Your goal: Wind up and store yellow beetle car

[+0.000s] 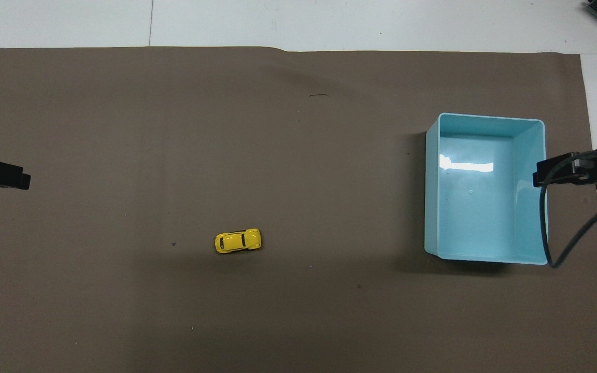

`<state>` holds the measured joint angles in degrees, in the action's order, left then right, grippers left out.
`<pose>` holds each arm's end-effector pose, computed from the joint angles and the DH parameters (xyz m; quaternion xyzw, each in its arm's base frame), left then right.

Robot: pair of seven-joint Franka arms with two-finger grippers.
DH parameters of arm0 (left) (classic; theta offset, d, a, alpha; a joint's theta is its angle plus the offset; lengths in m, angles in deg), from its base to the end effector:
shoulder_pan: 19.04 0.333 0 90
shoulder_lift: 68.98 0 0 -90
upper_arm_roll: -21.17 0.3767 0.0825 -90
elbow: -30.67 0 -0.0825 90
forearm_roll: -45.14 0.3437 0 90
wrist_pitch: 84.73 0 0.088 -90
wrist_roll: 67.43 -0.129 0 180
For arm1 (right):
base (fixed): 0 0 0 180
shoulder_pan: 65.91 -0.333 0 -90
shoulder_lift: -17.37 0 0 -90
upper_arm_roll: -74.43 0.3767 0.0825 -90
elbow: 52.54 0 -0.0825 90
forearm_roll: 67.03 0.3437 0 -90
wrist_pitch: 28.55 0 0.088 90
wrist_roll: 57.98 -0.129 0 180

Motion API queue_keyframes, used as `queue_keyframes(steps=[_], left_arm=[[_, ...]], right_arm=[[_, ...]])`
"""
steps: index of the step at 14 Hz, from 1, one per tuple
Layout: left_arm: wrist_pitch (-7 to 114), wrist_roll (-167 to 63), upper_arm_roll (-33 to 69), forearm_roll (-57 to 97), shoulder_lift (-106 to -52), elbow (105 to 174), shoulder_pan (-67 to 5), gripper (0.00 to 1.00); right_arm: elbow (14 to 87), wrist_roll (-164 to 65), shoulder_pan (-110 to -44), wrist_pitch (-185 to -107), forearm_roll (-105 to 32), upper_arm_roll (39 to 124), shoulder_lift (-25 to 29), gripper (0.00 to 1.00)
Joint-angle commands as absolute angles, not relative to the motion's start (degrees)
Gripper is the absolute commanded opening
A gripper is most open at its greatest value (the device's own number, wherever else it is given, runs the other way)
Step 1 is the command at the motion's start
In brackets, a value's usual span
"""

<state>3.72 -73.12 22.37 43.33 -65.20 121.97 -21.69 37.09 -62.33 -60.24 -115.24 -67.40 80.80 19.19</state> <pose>0.4871 -0.0160 0.6841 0.9979 -0.0628 0.0087 0.0162 0.4963 0.0064 0.6769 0.9994 -0.0320 -0.0096 0.0054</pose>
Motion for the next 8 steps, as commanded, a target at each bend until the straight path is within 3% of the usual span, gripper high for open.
queue_keyframes(steps=[1, 8], left_arm=[[4.2, -73.6, 22.3, 43.5, -64.1, 123.1, -21.5, 1.00], [4.2, -73.2, 22.3, 43.5, -64.1, 123.2, -21.7, 1.00]], right_arm=[[37.3, -61.9, -59.7, -114.3, -66.3, 81.1, 19.7, 1.00], [37.3, -61.9, -59.7, -114.4, -66.3, 81.2, 19.7, 1.00]])
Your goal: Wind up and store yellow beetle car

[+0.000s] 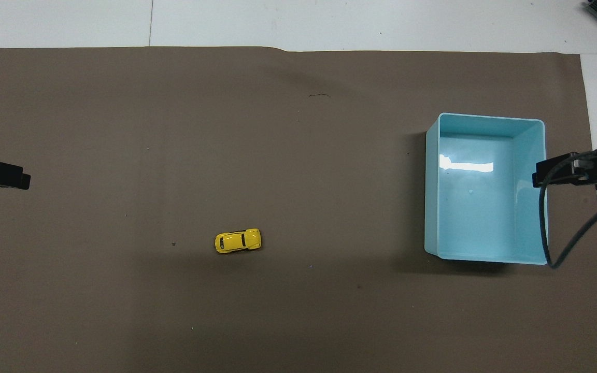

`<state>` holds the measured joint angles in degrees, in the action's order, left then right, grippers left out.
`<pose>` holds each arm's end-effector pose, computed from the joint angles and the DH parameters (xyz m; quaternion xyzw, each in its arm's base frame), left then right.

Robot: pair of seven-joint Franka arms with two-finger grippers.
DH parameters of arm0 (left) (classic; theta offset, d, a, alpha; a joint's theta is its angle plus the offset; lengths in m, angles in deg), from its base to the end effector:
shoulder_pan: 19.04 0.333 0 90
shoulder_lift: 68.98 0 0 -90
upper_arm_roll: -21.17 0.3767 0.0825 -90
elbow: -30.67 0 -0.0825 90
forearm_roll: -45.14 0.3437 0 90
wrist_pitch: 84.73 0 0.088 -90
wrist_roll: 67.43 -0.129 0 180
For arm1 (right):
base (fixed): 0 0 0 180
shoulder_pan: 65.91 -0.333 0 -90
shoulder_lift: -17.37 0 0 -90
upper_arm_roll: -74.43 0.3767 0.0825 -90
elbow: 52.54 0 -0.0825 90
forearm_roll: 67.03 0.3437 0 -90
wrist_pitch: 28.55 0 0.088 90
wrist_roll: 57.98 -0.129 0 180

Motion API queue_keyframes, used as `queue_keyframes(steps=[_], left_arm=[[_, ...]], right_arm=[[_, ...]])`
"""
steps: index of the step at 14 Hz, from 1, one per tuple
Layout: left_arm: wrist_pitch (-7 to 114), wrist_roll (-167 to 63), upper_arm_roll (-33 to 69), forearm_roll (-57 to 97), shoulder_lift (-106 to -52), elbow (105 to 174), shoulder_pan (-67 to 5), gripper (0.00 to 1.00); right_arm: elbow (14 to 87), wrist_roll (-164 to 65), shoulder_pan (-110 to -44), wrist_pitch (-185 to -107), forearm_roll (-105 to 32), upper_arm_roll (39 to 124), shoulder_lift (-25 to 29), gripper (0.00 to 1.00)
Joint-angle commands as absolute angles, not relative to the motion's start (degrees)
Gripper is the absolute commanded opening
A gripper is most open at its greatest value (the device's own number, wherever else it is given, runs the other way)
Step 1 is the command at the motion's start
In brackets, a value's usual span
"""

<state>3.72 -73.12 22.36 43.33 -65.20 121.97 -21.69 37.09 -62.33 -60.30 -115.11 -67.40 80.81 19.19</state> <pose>0.4871 -0.0161 0.6841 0.9979 -0.0629 0.0087 0.0162 0.4960 0.0070 0.6767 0.9994 -0.0314 -0.0108 0.0055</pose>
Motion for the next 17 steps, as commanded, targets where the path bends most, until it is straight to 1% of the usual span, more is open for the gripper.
queue_keyframes(steps=[1, 17], left_arm=[[4.3, -73.2, 22.4, 43.5, -64.1, 123.1, -21.7, 1.00], [4.0, -68.7, 21.8, 43.5, -64.1, 123.1, -22.0, 1.00]], right_arm=[[37.4, -61.8, -59.7, -114.3, -66.2, 81.2, 19.7, 1.00], [37.5, -61.9, -59.7, -114.4, -66.3, 81.1, 19.9, 1.00]])
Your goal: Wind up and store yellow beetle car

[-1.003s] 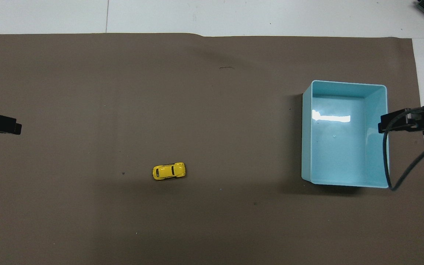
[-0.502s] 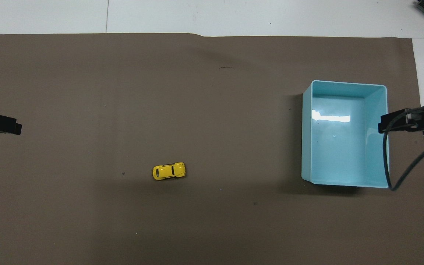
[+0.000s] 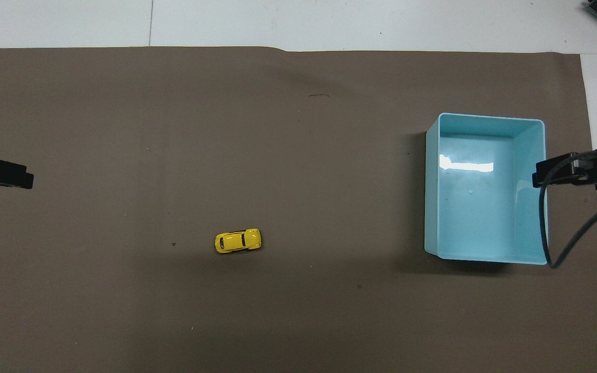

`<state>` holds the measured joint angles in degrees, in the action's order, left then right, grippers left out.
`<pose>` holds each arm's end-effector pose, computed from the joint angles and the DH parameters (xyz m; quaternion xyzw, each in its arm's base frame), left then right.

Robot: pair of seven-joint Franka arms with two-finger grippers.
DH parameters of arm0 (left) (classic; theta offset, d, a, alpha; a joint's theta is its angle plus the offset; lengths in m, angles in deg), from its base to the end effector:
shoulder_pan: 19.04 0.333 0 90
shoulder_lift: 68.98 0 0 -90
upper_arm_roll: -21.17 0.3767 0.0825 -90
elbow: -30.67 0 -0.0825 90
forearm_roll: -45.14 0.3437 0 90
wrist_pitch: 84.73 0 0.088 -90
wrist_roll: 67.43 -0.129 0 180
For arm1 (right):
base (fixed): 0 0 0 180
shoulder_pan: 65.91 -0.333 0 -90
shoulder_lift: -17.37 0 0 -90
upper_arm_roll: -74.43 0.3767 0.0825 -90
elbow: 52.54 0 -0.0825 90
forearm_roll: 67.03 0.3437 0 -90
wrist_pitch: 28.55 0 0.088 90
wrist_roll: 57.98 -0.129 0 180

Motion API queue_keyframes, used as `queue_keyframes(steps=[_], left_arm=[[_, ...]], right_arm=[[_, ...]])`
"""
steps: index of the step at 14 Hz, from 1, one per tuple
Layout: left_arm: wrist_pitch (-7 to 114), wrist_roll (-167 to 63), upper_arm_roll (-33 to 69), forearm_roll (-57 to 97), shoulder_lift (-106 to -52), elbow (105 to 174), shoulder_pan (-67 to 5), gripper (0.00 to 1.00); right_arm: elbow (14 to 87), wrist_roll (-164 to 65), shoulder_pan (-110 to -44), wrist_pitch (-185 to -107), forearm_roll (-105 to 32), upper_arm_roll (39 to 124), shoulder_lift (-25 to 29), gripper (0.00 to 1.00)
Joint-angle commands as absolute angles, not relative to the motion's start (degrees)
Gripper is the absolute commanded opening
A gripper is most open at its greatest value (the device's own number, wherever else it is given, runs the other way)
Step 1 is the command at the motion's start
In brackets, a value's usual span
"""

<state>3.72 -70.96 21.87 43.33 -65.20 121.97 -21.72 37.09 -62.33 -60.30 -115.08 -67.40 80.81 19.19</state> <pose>0.4870 -0.0207 0.6841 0.9987 -0.0486 0.0083 0.0161 0.4959 0.0070 0.6767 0.9994 -0.0314 -0.0110 0.0055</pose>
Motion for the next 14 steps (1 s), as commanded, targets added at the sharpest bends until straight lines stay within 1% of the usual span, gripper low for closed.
queue_keyframes(steps=[1, 4, 8, 10, 12, 14], left_arm=[[3.6, -67.5, 21.8, 43.5, -64.1, 123.0, -22.0, 1.00], [1.9, -60.9, 21.8, 43.5, -64.0, 123.1, -21.9, 1.00], [1.7, -40.6, 21.7, 43.5, -63.9, 123.2, -22.0, 1.00], [0.9, -34.5, 21.1, 43.5, -63.5, 123.5, -22.1, 1.00], [-0.2, -27.0, 20.6, 43.5, -62.5, 125.0, -22.4, 1.00], [-0.3, -16.5, 20.4, 43.5, -60.3, 128.1, -23.9, 1.00]], right_arm=[[37.5, -61.8, -59.7, -114.3, -66.2, 81.1, 19.9, 1.00], [37.5, -61.8, -59.7, -114.3, -66.3, 81.1, 19.9, 1.00], [37.5, -61.9, -59.7, -114.4, -66.3, 81.1, 19.9, 1.00], [37.5, -61.9, -59.7, -114.3, -66.3, 81.1, 19.9, 1.00], [37.5, -61.9, -59.7, -114.3, -66.3, 81.1, 19.9, 1.00], [37.5, -61.9, -59.7, -114.4, -66.3, 81.1, 19.9, 1.00]])
